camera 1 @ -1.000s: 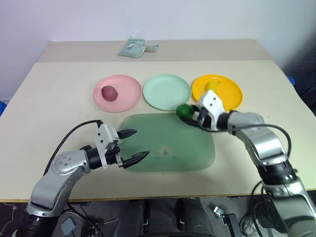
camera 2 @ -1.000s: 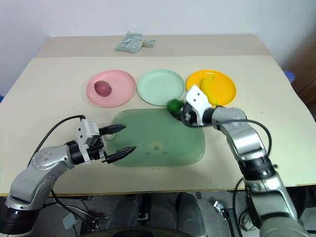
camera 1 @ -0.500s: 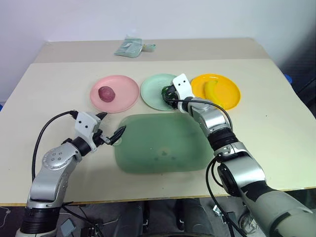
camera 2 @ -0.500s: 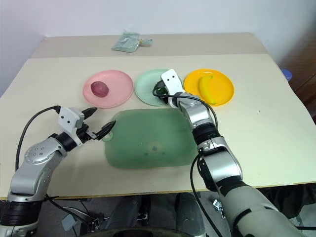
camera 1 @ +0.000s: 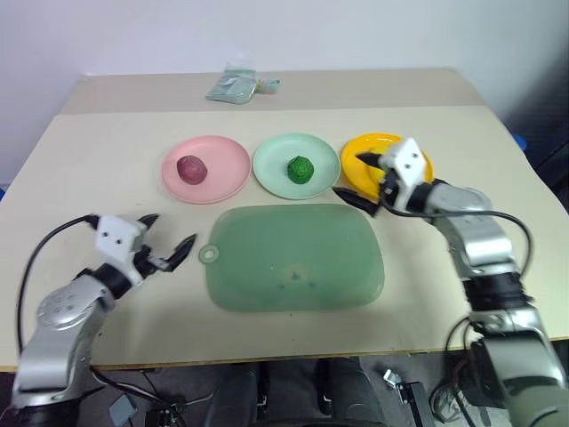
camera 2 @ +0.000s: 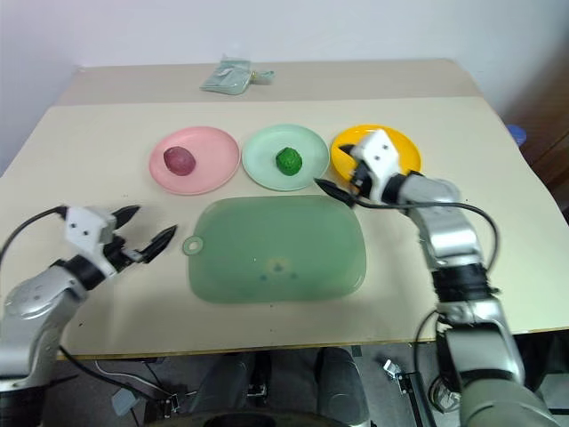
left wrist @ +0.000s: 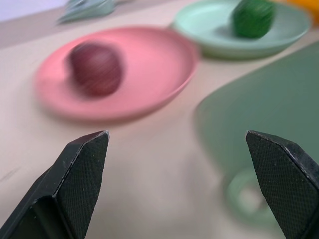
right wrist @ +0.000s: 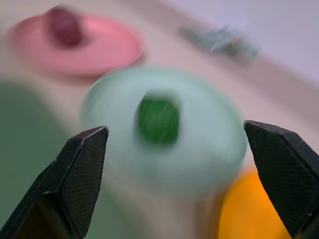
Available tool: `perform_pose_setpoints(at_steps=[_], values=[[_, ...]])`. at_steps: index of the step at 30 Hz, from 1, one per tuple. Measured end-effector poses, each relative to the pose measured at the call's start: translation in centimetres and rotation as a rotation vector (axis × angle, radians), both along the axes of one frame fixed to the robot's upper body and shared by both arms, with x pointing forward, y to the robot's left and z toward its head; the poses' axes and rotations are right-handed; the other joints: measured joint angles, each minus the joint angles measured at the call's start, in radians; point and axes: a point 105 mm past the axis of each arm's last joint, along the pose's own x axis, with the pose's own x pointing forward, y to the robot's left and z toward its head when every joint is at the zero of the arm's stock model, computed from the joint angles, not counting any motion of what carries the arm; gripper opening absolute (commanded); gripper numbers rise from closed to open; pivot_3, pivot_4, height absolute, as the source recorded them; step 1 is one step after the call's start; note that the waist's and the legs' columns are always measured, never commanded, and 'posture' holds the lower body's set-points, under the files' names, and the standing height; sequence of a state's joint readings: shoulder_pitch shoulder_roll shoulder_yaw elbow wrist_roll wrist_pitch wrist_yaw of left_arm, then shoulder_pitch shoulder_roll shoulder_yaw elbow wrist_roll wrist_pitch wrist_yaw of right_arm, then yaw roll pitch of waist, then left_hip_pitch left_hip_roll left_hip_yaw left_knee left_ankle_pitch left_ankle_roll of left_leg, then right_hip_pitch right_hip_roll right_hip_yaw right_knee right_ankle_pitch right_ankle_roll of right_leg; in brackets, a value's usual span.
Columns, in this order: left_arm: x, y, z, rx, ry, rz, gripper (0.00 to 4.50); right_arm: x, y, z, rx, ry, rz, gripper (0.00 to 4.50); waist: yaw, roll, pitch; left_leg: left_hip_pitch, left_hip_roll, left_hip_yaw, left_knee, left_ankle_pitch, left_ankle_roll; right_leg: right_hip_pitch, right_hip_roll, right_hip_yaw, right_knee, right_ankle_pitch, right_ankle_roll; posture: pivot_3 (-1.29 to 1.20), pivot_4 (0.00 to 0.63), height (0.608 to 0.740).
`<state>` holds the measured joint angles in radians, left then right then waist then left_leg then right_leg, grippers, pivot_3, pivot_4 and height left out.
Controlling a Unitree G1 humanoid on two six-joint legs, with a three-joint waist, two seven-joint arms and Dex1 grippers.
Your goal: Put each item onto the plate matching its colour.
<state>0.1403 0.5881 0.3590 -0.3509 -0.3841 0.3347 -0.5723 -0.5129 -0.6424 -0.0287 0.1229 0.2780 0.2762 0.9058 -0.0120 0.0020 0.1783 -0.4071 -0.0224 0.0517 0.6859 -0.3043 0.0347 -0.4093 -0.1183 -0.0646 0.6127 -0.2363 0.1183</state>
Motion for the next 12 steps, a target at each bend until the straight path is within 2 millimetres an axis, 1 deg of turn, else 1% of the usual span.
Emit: perform_pose_setpoints(at_steps=[3, 6, 8, 12], values=[[-1.1, 1.5, -0.3, 0.008, 0.019, 0.034, 4.50, -1.6, -2.9, -1.3, -0.008, 0.084, -0.026, 4.45, 0.000, 0.000, 0.000, 0.001, 0.001, 0.000, 0.000, 0.000, 0.000, 0.000, 0.000, 0.000, 0.000, 0.000, 0.000, 0.00, 0.150, 0.740], [-1.9, 2.4, -0.6, 0.009, 0.036, 0.058, 4.50, -2.9, -4.9, -2.7, -0.026, 0.155, -0.050, 4.45, 0.002, 0.000, 0.000, 0.001, 0.001, 0.000, 0.000, 0.000, 0.000, 0.000, -0.001, 0.001, 0.000, 0.000, 0.000, 0.00, 0.150, 0.740], [-2.1, 2.7, -0.8, 0.010, 0.048, 0.070, 4.50, -3.4, -5.6, -3.3, -0.036, 0.180, -0.064, 4.45, 0.003, 0.000, 0.000, 0.001, 0.000, 0.000, 0.000, 0.000, 0.001, 0.000, -0.002, 0.001, 0.000, 0.000, 0.000, 0.00, 0.150, 0.740], [-2.0, 2.7, -0.7, 0.007, 0.039, 0.073, 4.50, -3.6, -5.7, -3.5, -0.038, 0.188, -0.063, 4.45, 0.002, 0.000, 0.000, 0.001, 0.001, 0.000, 0.000, -0.001, 0.000, 0.000, -0.003, 0.002, 0.000, 0.000, -0.001, 0.00, 0.150, 0.740]])
